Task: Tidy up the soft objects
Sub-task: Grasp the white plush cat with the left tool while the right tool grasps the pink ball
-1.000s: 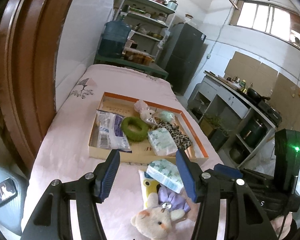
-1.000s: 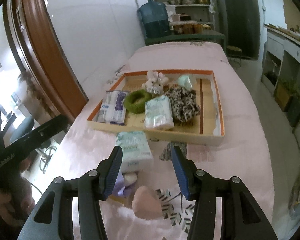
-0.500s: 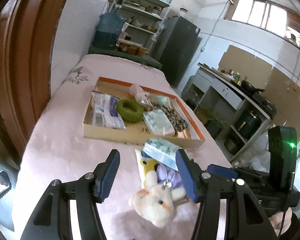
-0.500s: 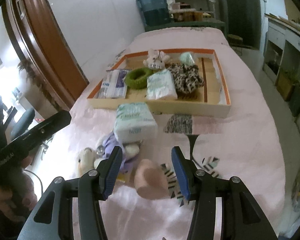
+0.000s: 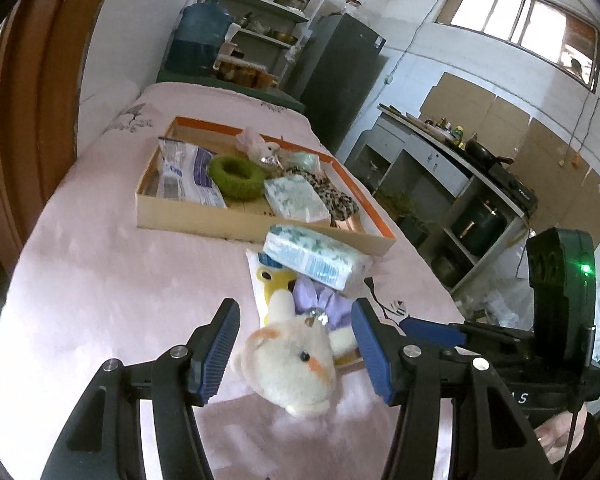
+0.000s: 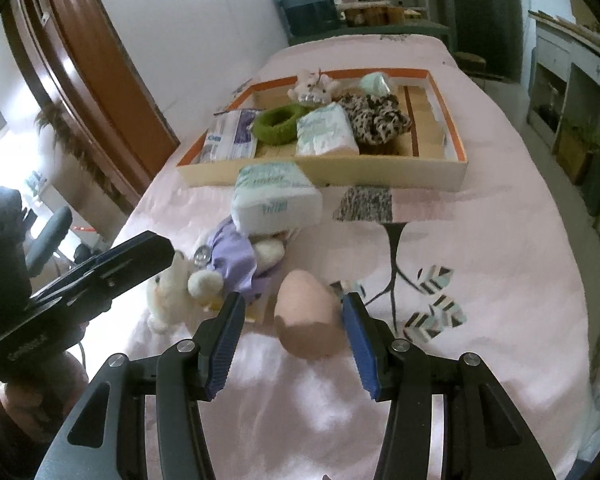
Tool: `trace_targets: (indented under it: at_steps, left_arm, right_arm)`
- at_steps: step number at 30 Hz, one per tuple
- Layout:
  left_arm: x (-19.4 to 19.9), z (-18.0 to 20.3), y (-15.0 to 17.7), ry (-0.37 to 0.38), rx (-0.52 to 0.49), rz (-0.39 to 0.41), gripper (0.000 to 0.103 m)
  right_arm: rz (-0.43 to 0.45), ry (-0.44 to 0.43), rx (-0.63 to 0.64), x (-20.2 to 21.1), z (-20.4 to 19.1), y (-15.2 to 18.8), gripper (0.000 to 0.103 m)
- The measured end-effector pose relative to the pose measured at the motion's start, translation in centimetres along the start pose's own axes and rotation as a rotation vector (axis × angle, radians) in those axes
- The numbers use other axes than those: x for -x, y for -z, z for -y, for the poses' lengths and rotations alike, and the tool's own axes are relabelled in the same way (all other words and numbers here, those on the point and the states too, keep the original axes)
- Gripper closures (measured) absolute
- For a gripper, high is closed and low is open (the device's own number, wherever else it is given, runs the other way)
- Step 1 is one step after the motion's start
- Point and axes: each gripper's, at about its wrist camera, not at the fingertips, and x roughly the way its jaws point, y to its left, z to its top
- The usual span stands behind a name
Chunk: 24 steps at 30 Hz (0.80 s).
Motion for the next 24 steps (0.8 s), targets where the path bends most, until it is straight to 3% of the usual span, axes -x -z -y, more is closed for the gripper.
trace_targets:
  at_steps: [18, 22, 24]
  left_arm:
    - [-2.0, -1.0, 1.9, 0.047, 0.045, -0.068, 0.045]
    - [-3.1, -0.8, 2.5, 0.075, 0.054, -0.119, 0.05]
    - [-2.9, -0.5, 2.8, 0.072, 0.048, -0.104, 0.051]
  right_arm:
    - [-0.005, 0.043, -0.022, -0.5, 0.9, 0.9, 0.05]
    - [-0.028, 0.02, -0.043, -1.0, 1.3, 1.2, 0.05]
    - [-0.033, 0.008, -0.05, -1.1, 1.4, 1.4, 0.05]
